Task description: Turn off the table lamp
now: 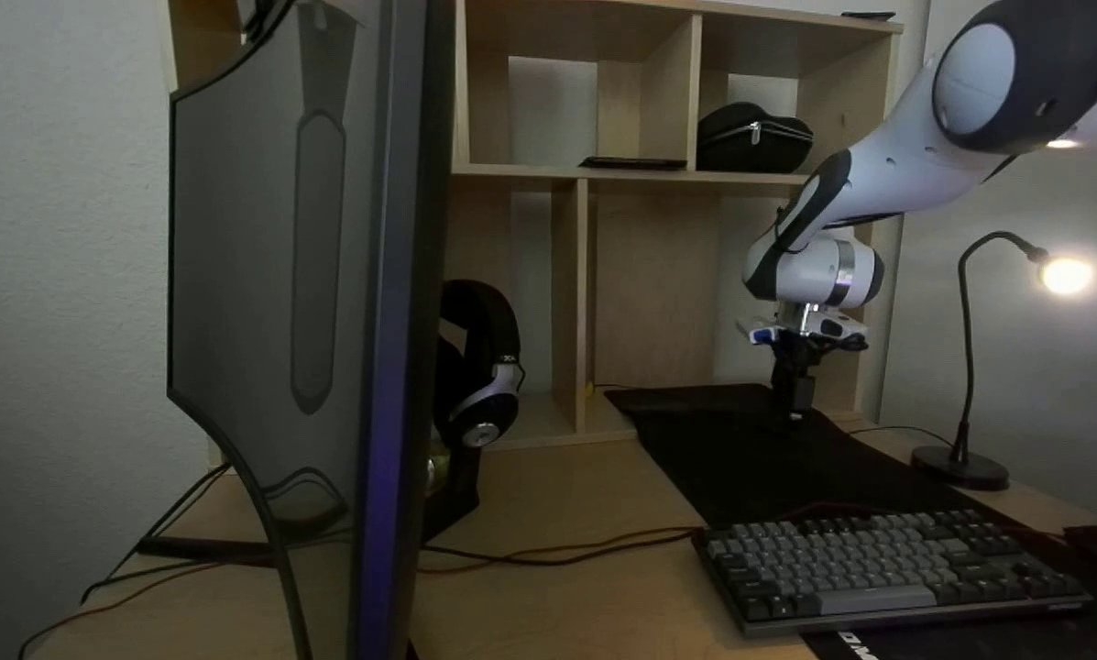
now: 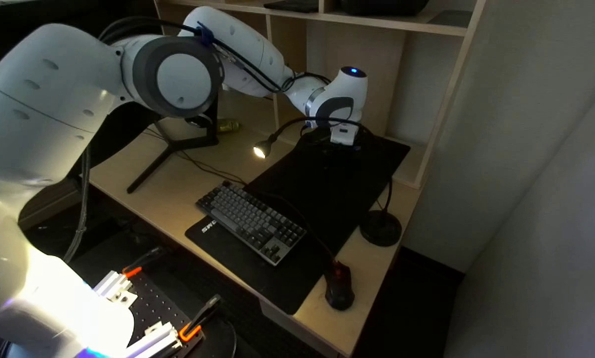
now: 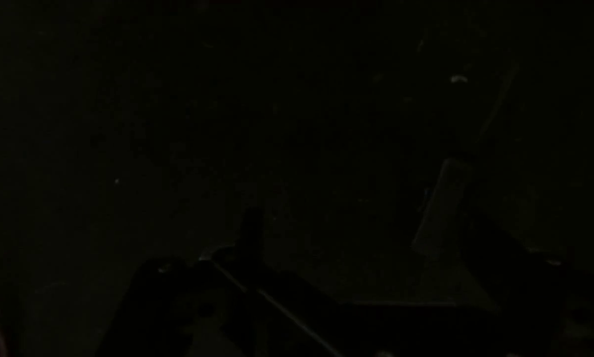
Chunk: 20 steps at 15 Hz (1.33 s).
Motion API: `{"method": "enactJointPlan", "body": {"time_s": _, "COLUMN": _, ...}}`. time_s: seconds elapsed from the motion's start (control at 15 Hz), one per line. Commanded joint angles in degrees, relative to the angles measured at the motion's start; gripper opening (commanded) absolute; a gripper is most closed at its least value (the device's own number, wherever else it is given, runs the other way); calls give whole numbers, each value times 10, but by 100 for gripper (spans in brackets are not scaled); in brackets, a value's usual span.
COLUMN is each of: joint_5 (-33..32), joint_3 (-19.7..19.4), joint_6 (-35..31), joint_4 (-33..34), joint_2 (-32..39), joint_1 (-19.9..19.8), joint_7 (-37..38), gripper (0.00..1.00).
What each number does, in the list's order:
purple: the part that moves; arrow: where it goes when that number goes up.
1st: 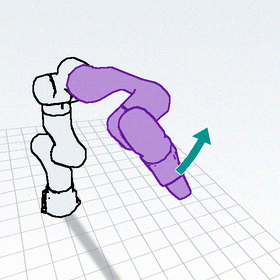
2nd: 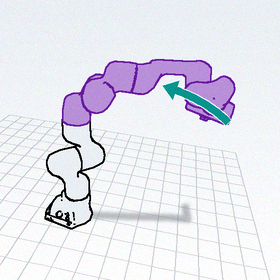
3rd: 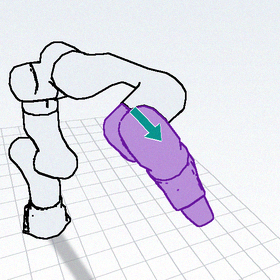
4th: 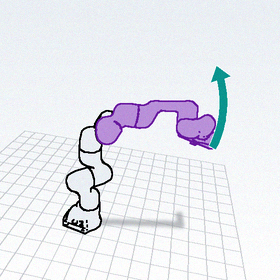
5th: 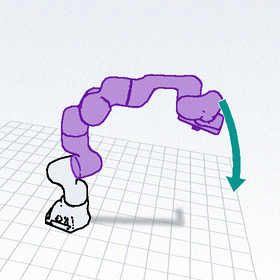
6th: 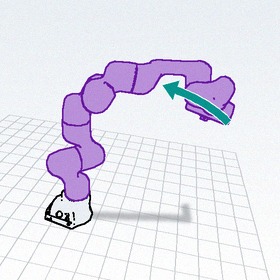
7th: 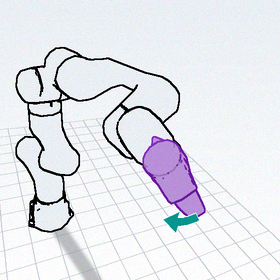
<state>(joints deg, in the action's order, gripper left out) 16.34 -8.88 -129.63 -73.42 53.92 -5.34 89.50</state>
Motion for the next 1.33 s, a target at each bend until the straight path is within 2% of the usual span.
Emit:
{"method": "enactJointPlan", "body": {"time_s": 0.0, "joint_5": -7, "joint_3": 5, "joint_6": -6, "joint_4": 10, "joint_2": 11, "joint_1": -4, "joint_7": 22, "gripper": 100}}
{"method": "enactJointPlan", "body": {"time_s": 0.2, "joint_5": -8, "joint_3": 2, "joint_6": -9, "joint_4": 24, "joint_2": 21, "joint_1": -4, "joint_7": 40, "gripper": 100}}
{"method": "enactJointPlan", "body": {"time_s": 0.4, "joint_5": 3, "joint_3": 2, "joint_6": -61, "joint_4": 40, "joint_2": 48, "joint_1": -6, "joint_7": 66, "gripper": 100}}
{"method": "enactJointPlan", "body": {"time_s": 0.67, "joint_5": 0, "joint_3": 0, "joint_6": -98, "joint_4": 60, "joint_2": 78, "joint_1": -5, "joint_7": 107, "gripper": 100}}
{"method": "enactJointPlan", "body": {"time_s": 1.27, "joint_5": 0, "joint_3": 16, "joint_6": -116, "joint_4": 124, "joint_2": 120, "joint_1": -10, "joint_7": 135, "gripper": 100}}
